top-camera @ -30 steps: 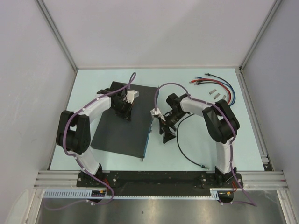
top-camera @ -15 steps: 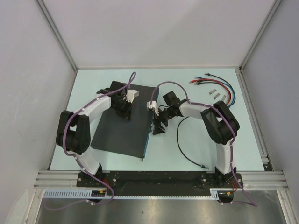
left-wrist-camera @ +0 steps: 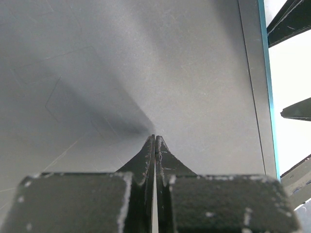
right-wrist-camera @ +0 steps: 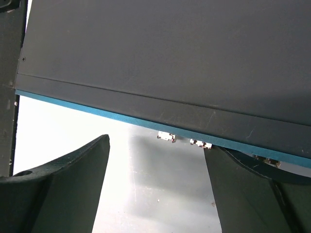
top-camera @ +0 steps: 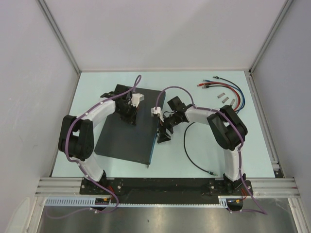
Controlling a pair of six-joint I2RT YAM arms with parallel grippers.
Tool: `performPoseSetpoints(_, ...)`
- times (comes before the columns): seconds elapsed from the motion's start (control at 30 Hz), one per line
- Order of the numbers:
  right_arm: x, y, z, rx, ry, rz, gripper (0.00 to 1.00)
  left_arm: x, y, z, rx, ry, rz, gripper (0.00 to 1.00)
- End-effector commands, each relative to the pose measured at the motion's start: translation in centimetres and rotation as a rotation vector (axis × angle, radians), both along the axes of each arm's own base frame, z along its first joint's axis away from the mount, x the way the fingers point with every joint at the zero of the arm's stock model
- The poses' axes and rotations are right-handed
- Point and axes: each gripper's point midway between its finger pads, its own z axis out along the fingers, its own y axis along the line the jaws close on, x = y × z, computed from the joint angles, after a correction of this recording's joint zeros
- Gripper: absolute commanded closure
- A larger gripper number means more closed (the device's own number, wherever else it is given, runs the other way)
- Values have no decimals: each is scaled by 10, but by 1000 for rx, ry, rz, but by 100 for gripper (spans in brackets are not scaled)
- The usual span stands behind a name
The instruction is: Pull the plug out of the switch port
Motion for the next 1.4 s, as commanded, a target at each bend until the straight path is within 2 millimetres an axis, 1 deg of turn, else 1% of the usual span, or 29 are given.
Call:
performPoseSetpoints(0.0,-37,-2,-11,-37,183,33,17,4,-1,14,-8,-61,-22,100)
performPoseSetpoints(0.07,-38,2,-10,-26,227,20,14,3,1,14,-1,-62,-22,100)
performPoseSetpoints(0.1,-34,3,-7,-21,234,16,14,2,1,14,1,-61,-21,100)
performPoseSetpoints(0.13,-37,0,-12,-39,275,13,14,2,2,14,3,-65,-20,100)
performPoseSetpoints(0.17,-34,-1,-12,-42,288,-1,14,2,2,15,2,-70,-21,100)
performPoseSetpoints(0.27,-21,-11,-8,-57,300,-66,14,0,3,15,3,-74,-22,100)
performPoseSetpoints(0.3,-18,-13,-6,-65,317,-99,15,-1,4,15,6,-76,-21,100)
performPoseSetpoints(0.33,-8,-17,-1,-54,289,-139,15,-1,4,15,7,-75,-20,100)
performPoseSetpoints(0.4,-2,-20,7,-54,317,-200,16,0,4,15,7,-78,-22,100)
performPoseSetpoints(0.43,3,-22,9,-28,296,-219,15,0,4,15,6,-77,-22,100)
performPoseSetpoints(0.47,6,-21,19,-6,275,-222,15,0,4,15,8,-78,-23,100)
performPoseSetpoints(0.5,7,-20,22,2,264,-219,15,1,3,15,5,-77,-24,100)
performPoseSetpoints(0.53,5,-18,23,8,254,-205,15,1,3,14,6,-75,-24,100)
performPoseSetpoints(0.63,4,-14,16,3,242,-198,15,1,2,14,4,-71,-25,100)
performPoseSetpoints(0.67,0,-12,9,-6,251,-193,16,2,2,15,3,-74,-25,100)
performPoseSetpoints(0.73,0,-5,4,4,245,-191,15,2,2,14,5,-68,-25,100)
performPoseSetpoints(0.77,-6,-1,1,2,244,-175,15,2,2,13,5,-67,-27,100)
performPoseSetpoints(0.87,-10,9,-11,3,220,-149,15,2,2,11,7,-63,-28,100)
performPoseSetpoints(0.9,-8,12,-19,5,211,-150,16,3,2,11,8,-65,-27,100)
performPoseSetpoints(0.97,-6,14,-22,10,213,-155,16,3,2,9,9,-57,-29,100)
performPoseSetpoints(1.0,-9,15,-23,14,218,-142,16,3,2,10,9,-57,-29,100)
performPoseSetpoints(1.07,-14,12,-23,14,232,-121,16,2,3,11,12,-59,-30,100)
performPoseSetpoints(1.1,-22,7,-23,13,259,-89,16,3,3,11,14,-62,-29,100)
performPoseSetpoints(1.17,-29,1,-19,15,294,-54,16,2,4,12,17,-73,-26,100)
performPoseSetpoints(1.2,-44,-10,-18,-2,354,-8,16,2,5,11,20,-73,-25,100)
performPoseSetpoints(1.23,-42,-12,-17,0,370,12,16,1,5,11,20,-74,-25,100)
performPoseSetpoints(1.27,-55,-23,-16,-44,459,18,17,1,5,9,19,-71,-26,100)
performPoseSetpoints(1.3,-55,-24,-14,-15,452,49,18,0,5,8,19,-68,-26,100)
performPoseSetpoints(1.37,-56,-29,-11,-19,481,50,19,2,4,9,16,-68,-29,100)
